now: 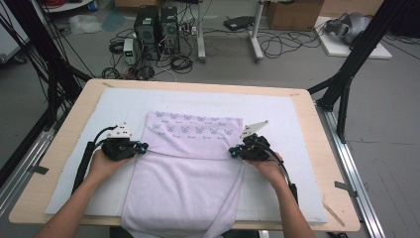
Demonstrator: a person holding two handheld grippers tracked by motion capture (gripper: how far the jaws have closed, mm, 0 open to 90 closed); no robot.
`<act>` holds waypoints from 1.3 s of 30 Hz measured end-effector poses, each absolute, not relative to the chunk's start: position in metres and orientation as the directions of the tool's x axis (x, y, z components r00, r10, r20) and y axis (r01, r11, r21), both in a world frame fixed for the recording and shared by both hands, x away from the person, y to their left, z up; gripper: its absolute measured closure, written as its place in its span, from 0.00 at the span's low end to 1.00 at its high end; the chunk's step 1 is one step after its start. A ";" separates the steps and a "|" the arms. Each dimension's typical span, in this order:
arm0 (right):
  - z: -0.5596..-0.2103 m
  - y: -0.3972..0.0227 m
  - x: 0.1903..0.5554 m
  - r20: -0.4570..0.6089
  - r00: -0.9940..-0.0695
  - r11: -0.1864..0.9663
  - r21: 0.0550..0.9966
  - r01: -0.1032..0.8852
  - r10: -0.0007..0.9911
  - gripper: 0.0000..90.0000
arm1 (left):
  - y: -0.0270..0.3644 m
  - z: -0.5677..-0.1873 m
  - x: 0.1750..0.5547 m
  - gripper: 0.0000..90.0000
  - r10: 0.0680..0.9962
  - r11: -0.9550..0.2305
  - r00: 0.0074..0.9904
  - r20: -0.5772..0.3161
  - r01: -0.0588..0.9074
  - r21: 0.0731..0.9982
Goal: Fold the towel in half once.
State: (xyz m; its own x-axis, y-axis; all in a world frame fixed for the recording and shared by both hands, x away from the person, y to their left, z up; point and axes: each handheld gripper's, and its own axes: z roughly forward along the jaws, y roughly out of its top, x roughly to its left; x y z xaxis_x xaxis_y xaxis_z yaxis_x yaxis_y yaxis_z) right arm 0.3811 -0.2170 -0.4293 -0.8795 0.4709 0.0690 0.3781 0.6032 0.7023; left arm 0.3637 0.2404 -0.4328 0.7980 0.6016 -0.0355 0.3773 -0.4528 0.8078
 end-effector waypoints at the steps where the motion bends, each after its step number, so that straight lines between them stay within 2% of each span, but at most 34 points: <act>1: -0.427 -0.219 0.381 0.071 -0.881 0.591 0.716 0.372 0.468 0.98 | 0.242 -0.430 0.363 0.96 0.603 -0.448 0.797 -0.032 0.372 0.813; 8: -0.404 -0.232 0.368 0.064 -0.882 0.528 0.780 0.336 0.466 0.98 | 0.247 -0.408 0.353 0.99 0.605 -0.413 0.795 -0.031 0.348 0.841; 12: -0.396 -0.234 0.355 0.052 -0.895 0.535 0.785 0.310 0.443 0.98 | 0.249 -0.408 0.345 0.99 0.589 -0.440 0.808 -0.011 0.332 0.835; 16: -0.407 -0.227 0.357 0.064 -0.895 0.594 0.727 0.344 0.441 0.98 | 0.240 -0.422 0.351 0.84 0.585 -0.458 0.810 -0.029 0.360 0.813; 19: -0.418 -0.220 0.361 0.074 -0.897 0.632 0.684 0.365 0.437 0.98 | 0.232 -0.431 0.357 0.77 0.584 -0.480 0.811 -0.028 0.373 0.794; 22: -0.420 -0.219 0.363 0.072 -0.897 0.638 0.678 0.364 0.436 0.98 | 0.230 -0.437 0.364 0.71 0.607 -0.485 0.794 -0.029 0.399 0.778; 24: -0.421 -0.222 0.365 0.082 -0.892 0.626 0.684 0.374 0.444 0.98 | 0.230 -0.442 0.368 0.72 0.616 -0.494 0.787 -0.034 0.419 0.762; 26: -0.421 -0.224 0.366 0.091 -0.888 0.616 0.688 0.383 0.451 0.98 | 0.230 -0.444 0.370 0.80 0.617 -0.498 0.787 -0.026 0.415 0.762; 28: -0.422 -0.224 0.367 0.096 -0.887 0.617 0.685 0.388 0.452 0.98 | 0.229 -0.443 0.370 0.94 0.616 -0.503 0.788 -0.016 0.409 0.761; 29: -0.422 -0.223 0.367 0.094 -0.886 0.618 0.682 0.390 0.455 0.98 | 0.227 -0.442 0.369 0.96 0.617 -0.509 0.787 -0.008 0.407 0.758; 39: -0.412 -0.226 0.364 0.074 -0.887 0.584 0.728 0.360 0.455 0.98 | 0.235 -0.423 0.360 0.98 0.622 -0.455 0.782 -0.021 0.384 0.803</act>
State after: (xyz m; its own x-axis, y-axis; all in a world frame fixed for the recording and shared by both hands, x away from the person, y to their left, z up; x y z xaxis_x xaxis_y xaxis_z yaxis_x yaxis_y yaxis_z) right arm 0.3637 -0.2264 -0.4118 -0.8874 0.4549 0.0744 0.3602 0.5835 0.7279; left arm 0.3602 0.2350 -0.4233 0.7824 0.6224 -0.0214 0.3842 -0.4553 0.8032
